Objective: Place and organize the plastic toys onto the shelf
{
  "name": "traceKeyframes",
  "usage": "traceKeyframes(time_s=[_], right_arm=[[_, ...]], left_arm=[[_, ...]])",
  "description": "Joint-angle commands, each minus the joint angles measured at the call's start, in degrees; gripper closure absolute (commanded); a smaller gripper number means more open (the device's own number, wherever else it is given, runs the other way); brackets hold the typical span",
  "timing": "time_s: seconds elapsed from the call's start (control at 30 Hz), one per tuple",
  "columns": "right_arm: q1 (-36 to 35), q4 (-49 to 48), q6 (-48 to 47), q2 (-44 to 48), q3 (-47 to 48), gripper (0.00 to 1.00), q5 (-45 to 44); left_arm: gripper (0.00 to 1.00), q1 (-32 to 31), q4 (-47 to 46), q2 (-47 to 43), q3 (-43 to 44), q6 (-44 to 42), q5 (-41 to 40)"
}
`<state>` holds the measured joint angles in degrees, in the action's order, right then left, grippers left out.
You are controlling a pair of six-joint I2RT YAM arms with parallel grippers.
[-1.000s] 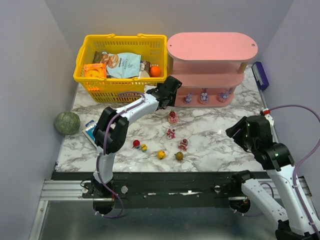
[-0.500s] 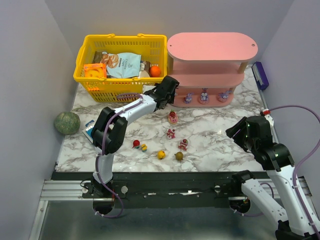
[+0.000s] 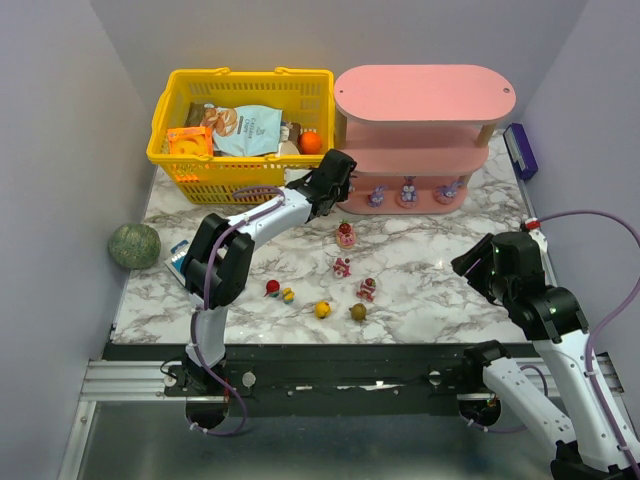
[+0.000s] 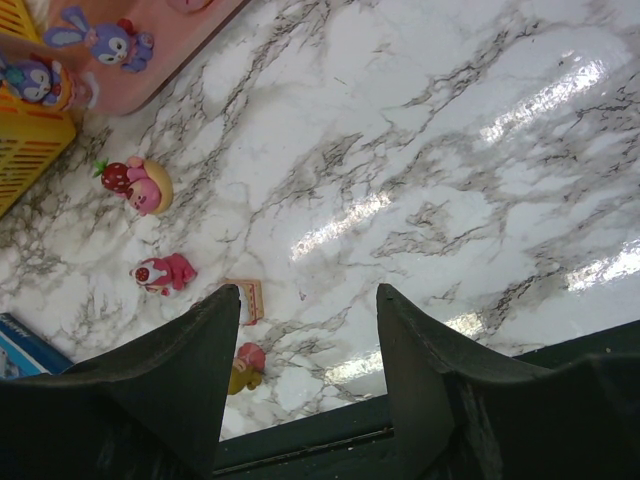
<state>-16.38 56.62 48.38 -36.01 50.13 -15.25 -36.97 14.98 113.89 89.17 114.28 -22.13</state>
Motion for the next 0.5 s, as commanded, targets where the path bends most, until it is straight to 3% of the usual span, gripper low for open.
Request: traceKeyframes(time_s=[0.0, 0.47], right_arm=[[0.39, -0.02, -0.22, 0.06, -0.82, 0.36, -1.54], [0.39, -0.11, -0.22, 0.06, -0.91, 0.36, -1.98]], left_arm=[[0.65, 1.11, -2.85, -1.3, 0.66, 2.09, 0.16], [0.8, 1.2, -2.24, -1.56, -0.04, 2.26, 1.47]])
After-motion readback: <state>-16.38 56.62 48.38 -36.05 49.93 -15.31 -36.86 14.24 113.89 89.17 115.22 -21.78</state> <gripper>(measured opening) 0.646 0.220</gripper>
